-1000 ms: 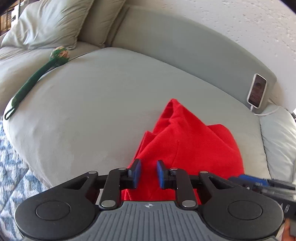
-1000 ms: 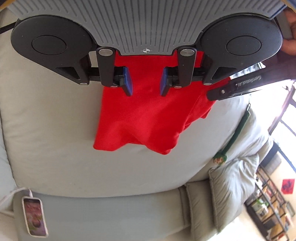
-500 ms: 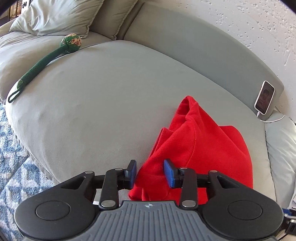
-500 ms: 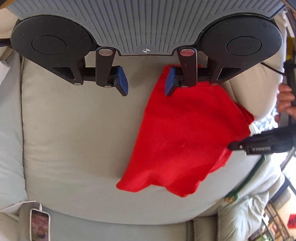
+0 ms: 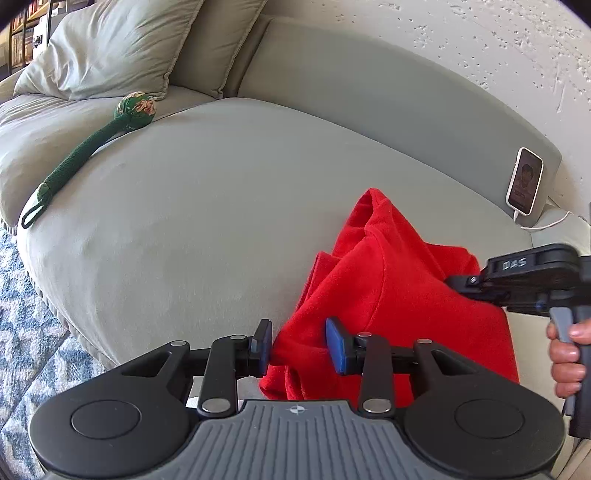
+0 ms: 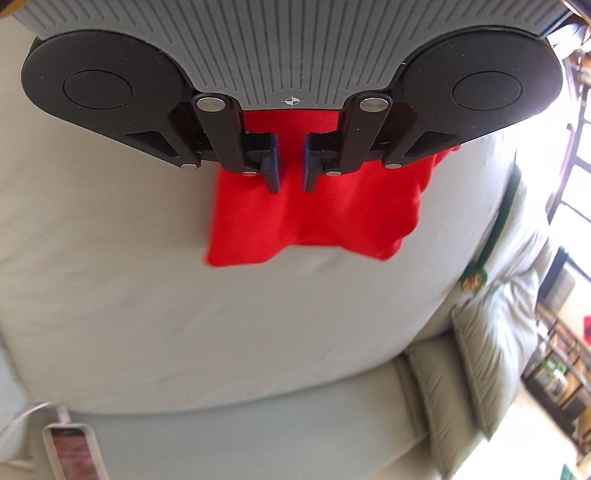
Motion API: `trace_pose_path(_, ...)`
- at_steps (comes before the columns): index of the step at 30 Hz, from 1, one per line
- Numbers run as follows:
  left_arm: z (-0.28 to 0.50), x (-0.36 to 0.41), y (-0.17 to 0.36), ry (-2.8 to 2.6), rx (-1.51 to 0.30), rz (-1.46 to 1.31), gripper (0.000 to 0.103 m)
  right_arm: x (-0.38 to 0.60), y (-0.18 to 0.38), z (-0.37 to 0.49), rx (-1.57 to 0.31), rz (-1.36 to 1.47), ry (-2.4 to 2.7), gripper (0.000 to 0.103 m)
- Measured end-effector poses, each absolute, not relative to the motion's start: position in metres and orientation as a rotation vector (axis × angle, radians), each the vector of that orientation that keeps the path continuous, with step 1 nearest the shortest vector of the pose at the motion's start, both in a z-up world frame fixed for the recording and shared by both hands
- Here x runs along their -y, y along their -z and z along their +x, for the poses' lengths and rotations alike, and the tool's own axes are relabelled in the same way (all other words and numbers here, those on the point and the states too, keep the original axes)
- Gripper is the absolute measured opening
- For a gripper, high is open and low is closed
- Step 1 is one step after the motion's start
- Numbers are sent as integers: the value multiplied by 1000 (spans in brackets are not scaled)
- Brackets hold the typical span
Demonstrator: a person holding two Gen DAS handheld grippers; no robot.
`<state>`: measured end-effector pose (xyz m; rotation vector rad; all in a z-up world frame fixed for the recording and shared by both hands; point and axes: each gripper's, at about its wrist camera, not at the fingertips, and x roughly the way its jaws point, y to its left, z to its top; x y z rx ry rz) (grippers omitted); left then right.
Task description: Fold clothes
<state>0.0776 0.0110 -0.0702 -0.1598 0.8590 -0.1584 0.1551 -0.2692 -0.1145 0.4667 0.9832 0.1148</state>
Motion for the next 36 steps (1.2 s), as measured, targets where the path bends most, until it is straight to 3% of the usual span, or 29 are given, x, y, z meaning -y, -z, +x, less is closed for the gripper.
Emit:
trace_pose_path(1, 79, -11, 71, 161, -861, -160, 36, 269, 126, 164, -1012, 467, -107, 4)
trace_pose_path(2, 80, -11, 71, 165, -862, -154, 36, 276, 133, 167, -1011, 489, -67, 0)
trace_pose_path(5, 80, -8, 70, 176, -857, -102, 38, 306, 133, 163, -914, 602, 79, 0)
trace_pose_path(7, 80, -7, 67, 181, -862, -85, 38, 313, 115, 152, -875, 518, 190, 9)
trace_pose_path(9, 79, -6, 59, 179, -885, -74, 38, 321, 102, 140, -888, 497, 163, 11)
trace_pose_path(11, 78, -5, 49, 172, -908, -59, 44, 329, 95, 121, -930, 574, 82, 23)
trace_pose_path(13, 71, -2, 37, 165, -901, -22, 55, 331, 87, 99, -949, 605, 42, 55)
trace_pose_path(14, 68, -1, 32, 165, -896, 1, 64, 330, 84, 88, -952, 608, 26, 57)
trace_pose_path(20, 60, 8, 12, 126, -884, 90, 71, 328, 83, 46, -976, 651, -40, 59)
trace_pose_path(24, 61, 11, 9, 121, -877, 97, 81, 325, 94, 36, -997, 718, -39, 60)
trace_pose_path(36, 108, -35, 32, 345, -977, -180, 85, 326, 118, 37, -1030, 869, -88, 61)
